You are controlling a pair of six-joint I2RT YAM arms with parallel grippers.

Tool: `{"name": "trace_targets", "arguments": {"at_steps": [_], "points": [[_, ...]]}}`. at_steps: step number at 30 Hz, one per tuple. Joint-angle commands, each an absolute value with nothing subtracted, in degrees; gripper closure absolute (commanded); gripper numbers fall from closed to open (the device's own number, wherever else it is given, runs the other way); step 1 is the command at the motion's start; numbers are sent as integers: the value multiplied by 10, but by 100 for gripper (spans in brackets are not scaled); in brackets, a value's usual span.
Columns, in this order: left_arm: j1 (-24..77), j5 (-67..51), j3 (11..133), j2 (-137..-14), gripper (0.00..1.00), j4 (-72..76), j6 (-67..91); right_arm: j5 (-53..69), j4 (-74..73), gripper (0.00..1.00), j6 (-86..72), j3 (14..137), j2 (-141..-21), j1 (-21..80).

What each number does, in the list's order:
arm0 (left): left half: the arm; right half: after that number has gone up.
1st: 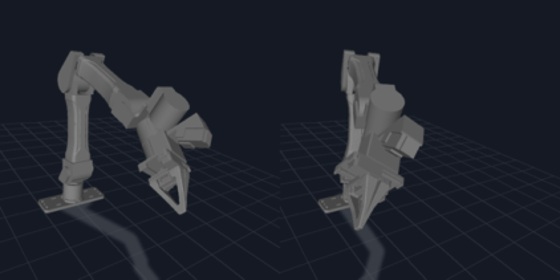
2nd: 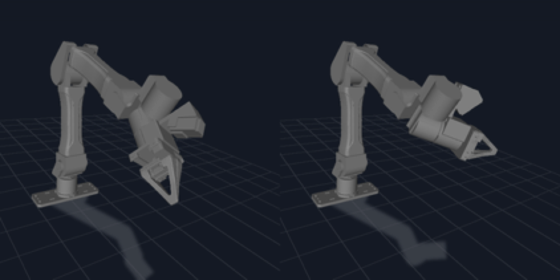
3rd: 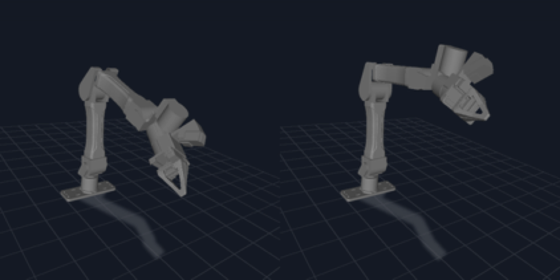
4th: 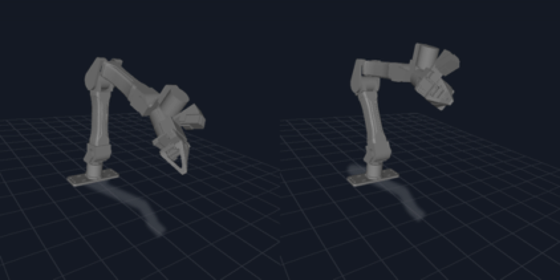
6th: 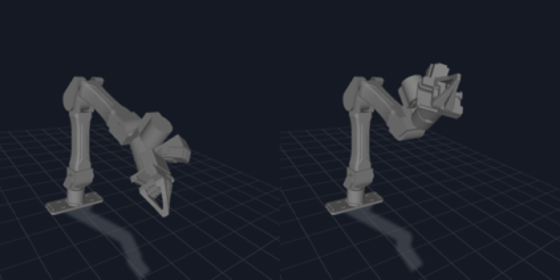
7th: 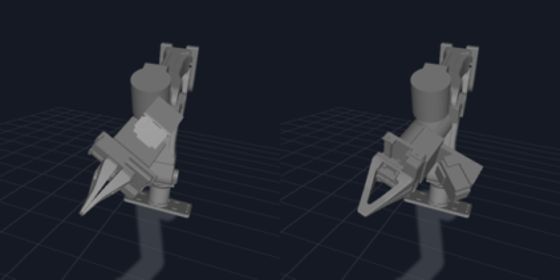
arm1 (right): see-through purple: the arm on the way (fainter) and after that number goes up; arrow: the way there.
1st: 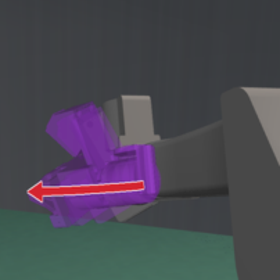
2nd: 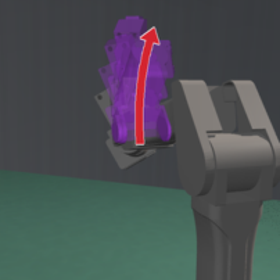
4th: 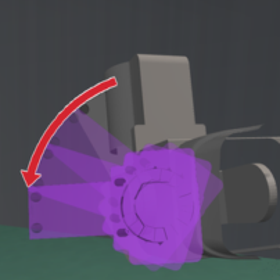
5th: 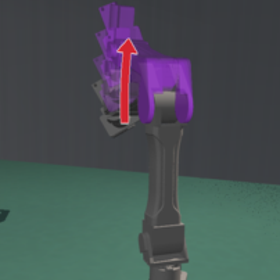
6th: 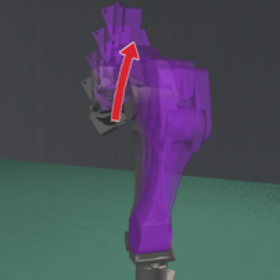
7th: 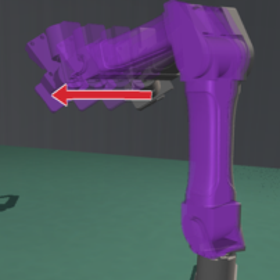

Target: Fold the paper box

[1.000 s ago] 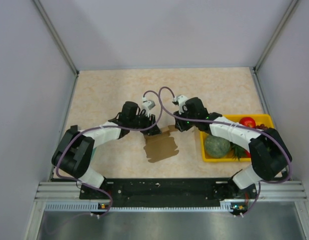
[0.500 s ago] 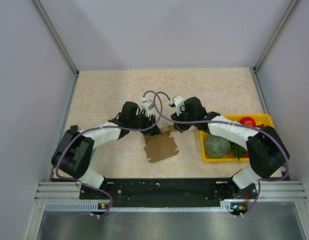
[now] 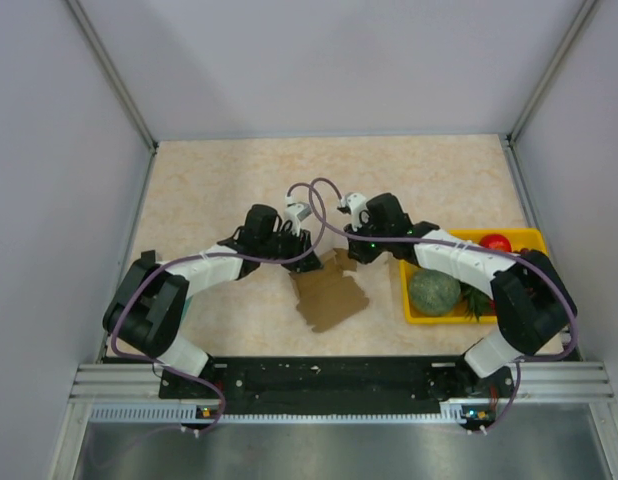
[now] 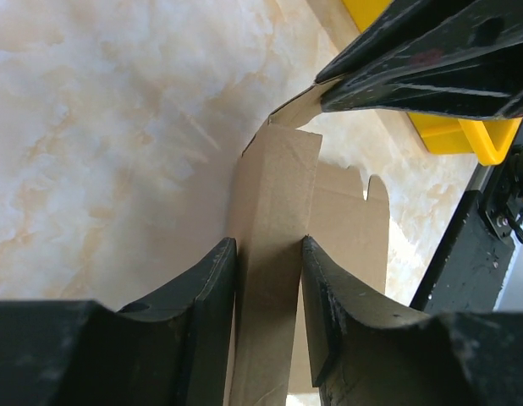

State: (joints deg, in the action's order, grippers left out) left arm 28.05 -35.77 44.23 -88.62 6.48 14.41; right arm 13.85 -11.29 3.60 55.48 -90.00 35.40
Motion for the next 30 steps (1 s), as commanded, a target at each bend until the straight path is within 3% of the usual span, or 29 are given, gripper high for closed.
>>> {"name": "trace_targets", "arguments": {"at_steps": [1, 8, 13, 18, 21, 24, 30], "points": [[293, -362, 426, -875, 61, 96, 157, 141, -103, 90, -47, 535, -836, 359], [312, -358, 414, -869, 61, 112, 170, 182, -79, 91, -151, 511, -838, 370], [316, -365, 407, -868, 59, 118, 178, 153, -85, 87, -168, 508, -846, 388], [316, -367, 401, -867, 57, 113, 176, 130, -89, 90, -186, 506, -850, 390], [316, -389, 399, -861, 52, 115, 180, 115, -84, 97, -179, 500, -847, 389], [316, -424, 405, -843, 38, 108, 192, 117, -33, 100, -155, 472, -833, 389], [291, -439, 427, -793, 30, 65, 227, 112, 89, 100, -82, 413, -792, 395]]}}
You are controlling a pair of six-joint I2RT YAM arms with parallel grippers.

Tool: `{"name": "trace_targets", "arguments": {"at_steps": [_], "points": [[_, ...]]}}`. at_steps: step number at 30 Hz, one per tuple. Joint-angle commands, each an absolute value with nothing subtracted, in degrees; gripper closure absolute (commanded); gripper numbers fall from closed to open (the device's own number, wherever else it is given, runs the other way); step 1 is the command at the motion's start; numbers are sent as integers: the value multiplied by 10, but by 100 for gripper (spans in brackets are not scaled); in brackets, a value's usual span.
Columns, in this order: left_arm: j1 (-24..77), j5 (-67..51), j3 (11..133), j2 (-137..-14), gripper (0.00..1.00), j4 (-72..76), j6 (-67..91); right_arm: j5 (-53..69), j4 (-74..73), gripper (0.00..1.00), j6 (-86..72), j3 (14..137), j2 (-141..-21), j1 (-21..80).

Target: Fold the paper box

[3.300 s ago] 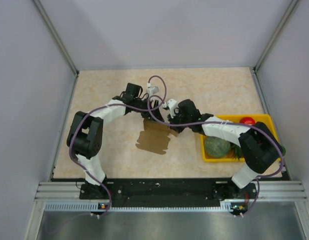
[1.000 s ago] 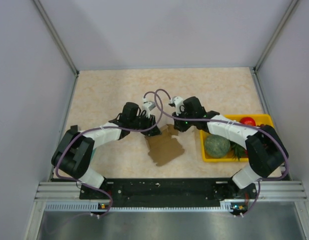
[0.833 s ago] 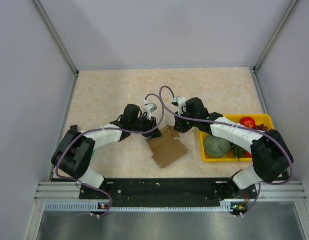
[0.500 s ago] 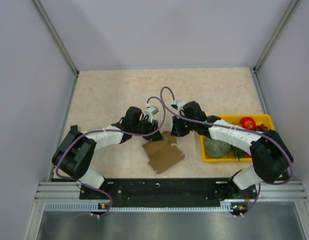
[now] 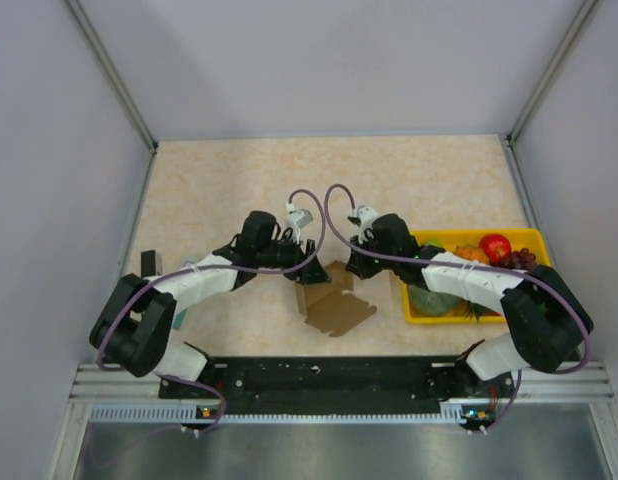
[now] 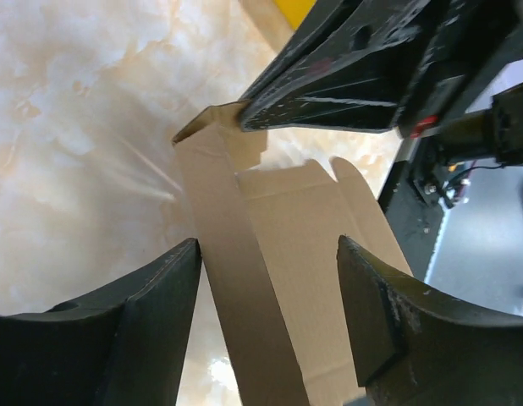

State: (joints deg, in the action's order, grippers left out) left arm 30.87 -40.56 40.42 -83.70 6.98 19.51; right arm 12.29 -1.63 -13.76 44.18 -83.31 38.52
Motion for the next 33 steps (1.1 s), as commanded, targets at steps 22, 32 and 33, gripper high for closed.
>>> {"name": "trace_targets", "arguments": {"at_steps": [22, 32, 33], "points": [[177, -445, 569, -826, 39, 4, 239, 112, 282, 100, 93, 351, -798, 418], [204, -405, 651, -928, 45, -214, 68, 116, 283, 100, 97, 353, -801, 417], [205, -402, 653, -931, 46, -234, 59, 117, 284, 100, 97, 353, -804, 417]]}}
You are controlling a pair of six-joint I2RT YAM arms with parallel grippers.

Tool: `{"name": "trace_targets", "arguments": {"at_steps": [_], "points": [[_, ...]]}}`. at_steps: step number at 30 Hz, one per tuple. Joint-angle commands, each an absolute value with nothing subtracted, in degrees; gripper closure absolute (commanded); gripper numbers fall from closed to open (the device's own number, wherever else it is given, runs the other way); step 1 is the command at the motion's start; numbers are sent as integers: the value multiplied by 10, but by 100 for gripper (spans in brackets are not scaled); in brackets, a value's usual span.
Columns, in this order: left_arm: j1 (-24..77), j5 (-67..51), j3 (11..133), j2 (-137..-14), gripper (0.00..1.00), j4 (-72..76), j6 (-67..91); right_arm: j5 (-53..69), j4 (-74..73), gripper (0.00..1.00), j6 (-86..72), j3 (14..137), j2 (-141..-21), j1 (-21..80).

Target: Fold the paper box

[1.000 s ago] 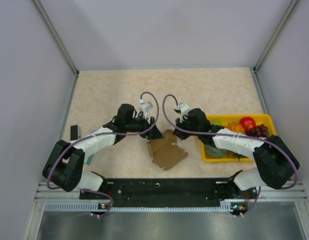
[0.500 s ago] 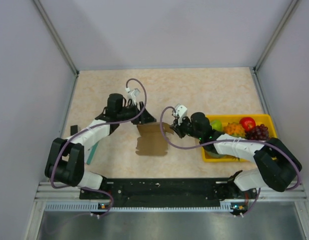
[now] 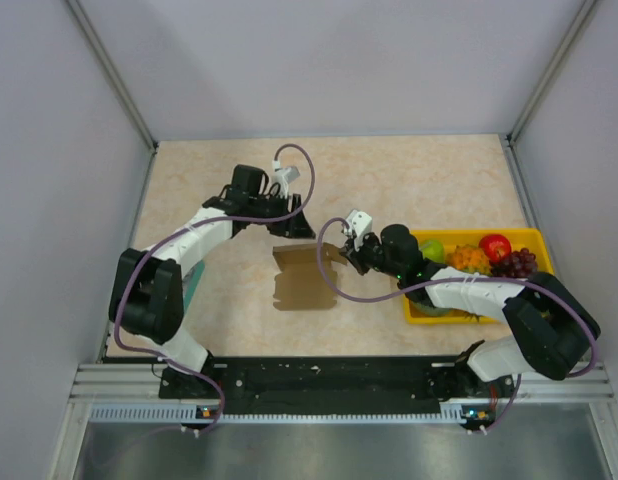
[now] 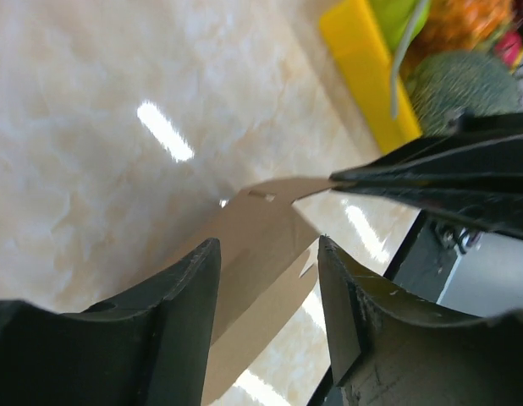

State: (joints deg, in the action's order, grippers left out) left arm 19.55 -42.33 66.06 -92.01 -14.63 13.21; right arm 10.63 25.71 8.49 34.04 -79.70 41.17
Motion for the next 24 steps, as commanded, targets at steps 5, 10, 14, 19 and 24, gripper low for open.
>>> {"name": "trace_targets", "arguments": {"at_steps": [5, 10, 14, 19, 24], "points": [[221, -405, 661, -943, 45, -250, 21, 120, 282, 100, 96, 361, -810, 417], [243, -367, 650, -943, 46, -244, 12, 123, 269, 100, 93, 375, -822, 417], [265, -323, 640, -933, 53, -228, 11, 112, 273, 100, 88, 381, -832, 417], [275, -309, 585, -879, 60, -169, 39, 67, 260, 89, 62, 387, -838, 417], [310, -253, 533, -818, 61, -99, 69, 58, 201, 86, 7, 408, -834, 417]]}}
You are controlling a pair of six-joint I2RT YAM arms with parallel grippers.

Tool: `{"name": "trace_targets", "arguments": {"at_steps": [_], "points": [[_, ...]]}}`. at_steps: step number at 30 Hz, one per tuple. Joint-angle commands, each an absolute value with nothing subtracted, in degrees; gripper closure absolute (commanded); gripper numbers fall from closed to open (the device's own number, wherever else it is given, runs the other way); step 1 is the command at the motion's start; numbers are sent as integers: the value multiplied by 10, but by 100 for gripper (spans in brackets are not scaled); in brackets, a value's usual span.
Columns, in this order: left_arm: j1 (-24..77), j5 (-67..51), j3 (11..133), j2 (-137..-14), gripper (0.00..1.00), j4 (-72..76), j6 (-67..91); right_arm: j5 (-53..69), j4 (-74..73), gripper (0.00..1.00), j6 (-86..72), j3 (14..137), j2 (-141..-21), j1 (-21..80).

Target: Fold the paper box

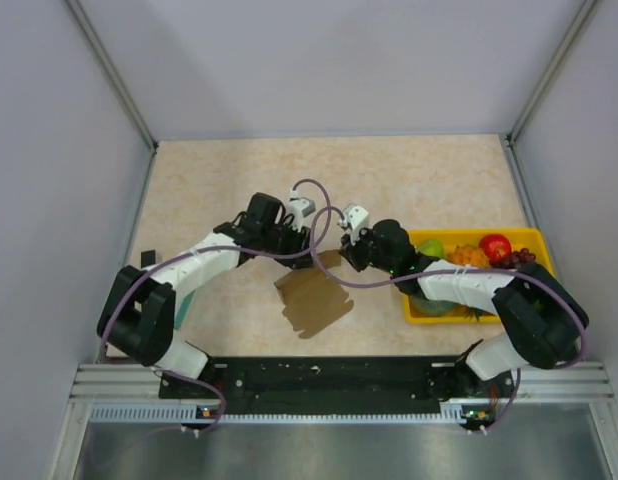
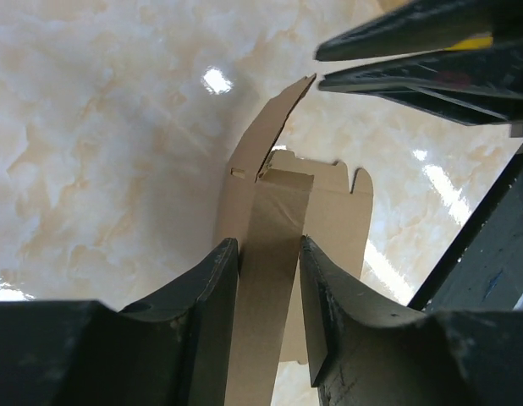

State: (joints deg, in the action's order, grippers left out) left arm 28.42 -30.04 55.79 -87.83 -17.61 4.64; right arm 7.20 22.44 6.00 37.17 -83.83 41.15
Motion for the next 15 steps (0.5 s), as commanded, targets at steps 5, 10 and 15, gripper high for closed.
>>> {"name": "trace_targets", "arguments": {"at_steps": [5, 10, 15], "points": [[335, -253, 510, -803, 61, -72, 93, 84, 211, 84, -44, 384, -816, 421], [335, -258, 505, -802, 60, -78, 95, 67, 56, 65, -8, 451, -808, 408], [334, -276, 503, -802, 56, -82, 110, 120, 7, 59, 19, 443, -748, 371]]}}
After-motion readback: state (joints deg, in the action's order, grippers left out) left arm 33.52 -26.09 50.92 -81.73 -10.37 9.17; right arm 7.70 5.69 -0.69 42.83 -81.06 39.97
